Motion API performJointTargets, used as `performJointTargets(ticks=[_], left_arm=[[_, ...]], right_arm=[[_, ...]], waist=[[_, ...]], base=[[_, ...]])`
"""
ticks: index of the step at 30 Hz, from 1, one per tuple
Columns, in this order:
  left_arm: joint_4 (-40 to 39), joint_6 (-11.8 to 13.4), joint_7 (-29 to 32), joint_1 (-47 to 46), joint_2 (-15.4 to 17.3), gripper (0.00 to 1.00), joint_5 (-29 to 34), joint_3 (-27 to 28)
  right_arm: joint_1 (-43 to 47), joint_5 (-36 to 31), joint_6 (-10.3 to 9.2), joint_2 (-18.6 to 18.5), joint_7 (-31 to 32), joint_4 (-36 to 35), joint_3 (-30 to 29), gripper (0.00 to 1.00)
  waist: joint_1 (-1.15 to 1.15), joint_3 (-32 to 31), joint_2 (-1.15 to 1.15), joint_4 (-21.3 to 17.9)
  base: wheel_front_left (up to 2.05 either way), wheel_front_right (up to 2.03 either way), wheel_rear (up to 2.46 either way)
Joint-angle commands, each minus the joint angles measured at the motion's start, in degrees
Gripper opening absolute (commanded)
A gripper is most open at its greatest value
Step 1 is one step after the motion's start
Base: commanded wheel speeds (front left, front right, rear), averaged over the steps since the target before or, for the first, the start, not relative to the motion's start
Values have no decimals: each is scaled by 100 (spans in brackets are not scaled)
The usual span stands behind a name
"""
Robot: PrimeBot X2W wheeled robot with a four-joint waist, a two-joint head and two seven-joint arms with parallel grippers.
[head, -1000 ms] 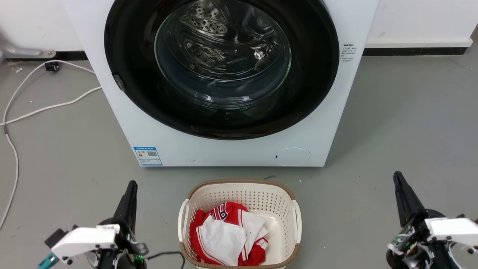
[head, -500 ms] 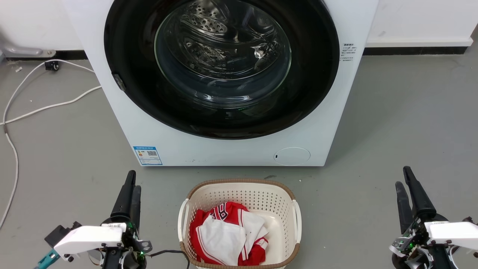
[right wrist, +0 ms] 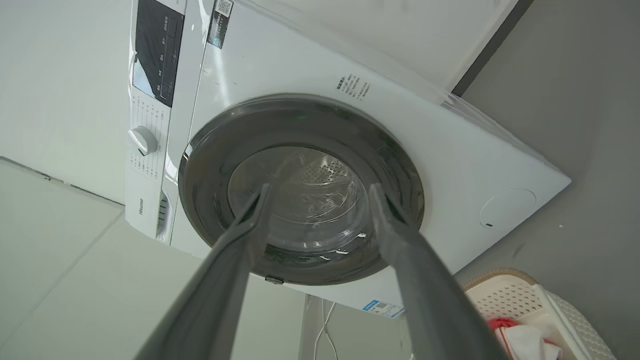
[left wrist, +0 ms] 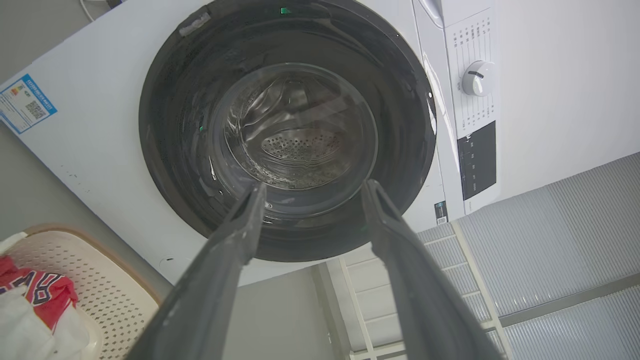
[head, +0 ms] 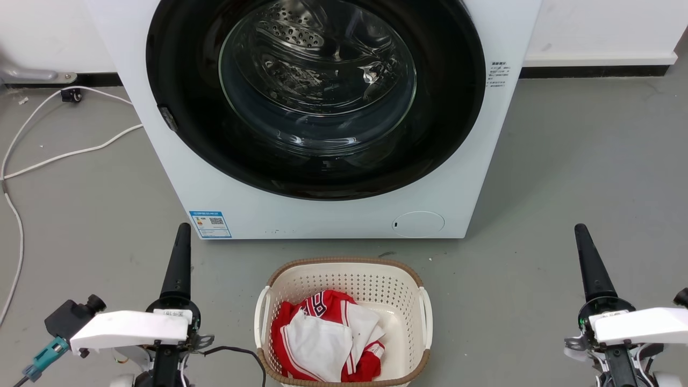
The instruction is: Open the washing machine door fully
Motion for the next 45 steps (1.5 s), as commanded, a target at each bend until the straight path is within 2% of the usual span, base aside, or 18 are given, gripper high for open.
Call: performJointTargets(ticks=[1,10,19,20,22,35,45], left_arm=[[-156,-6,-62,-118,20,100,276,-24],[-332,-7,-245,-51,17,100,1407,-53],[-389,38,-415,37,15,100,2530,-171],[-362,62,-469,54,14,100,2955,-238],[-354,96,-500,69,13,100,3187,-275],[-325,361,-710,152,112,100,4423,-475],[-386,573,-837,181,268,100,5047,-659]], right_arm=[[-23,-342,1,-9,-72,-177,16,100],[88,-1720,1,3,-251,-324,111,100],[169,-2727,1,14,-414,-322,135,100],[194,-3040,1,17,-463,-311,147,100],[204,-3250,1,20,-489,-311,155,100],[276,-4489,1,35,-503,-450,229,100],[332,-5125,1,44,-400,-610,292,100]], waist=[[0,1,0,-2],[0,1,0,-16],[0,-12,0,-30],[0,-18,0,-35],[0,-21,0,-37],[0,-27,0,-45],[0,-27,0,-39]], base=[[0,0,0],[0,0,0],[0,0,0],[0,0,0],[0,0,0],[0,0,0],[0,0,0]])
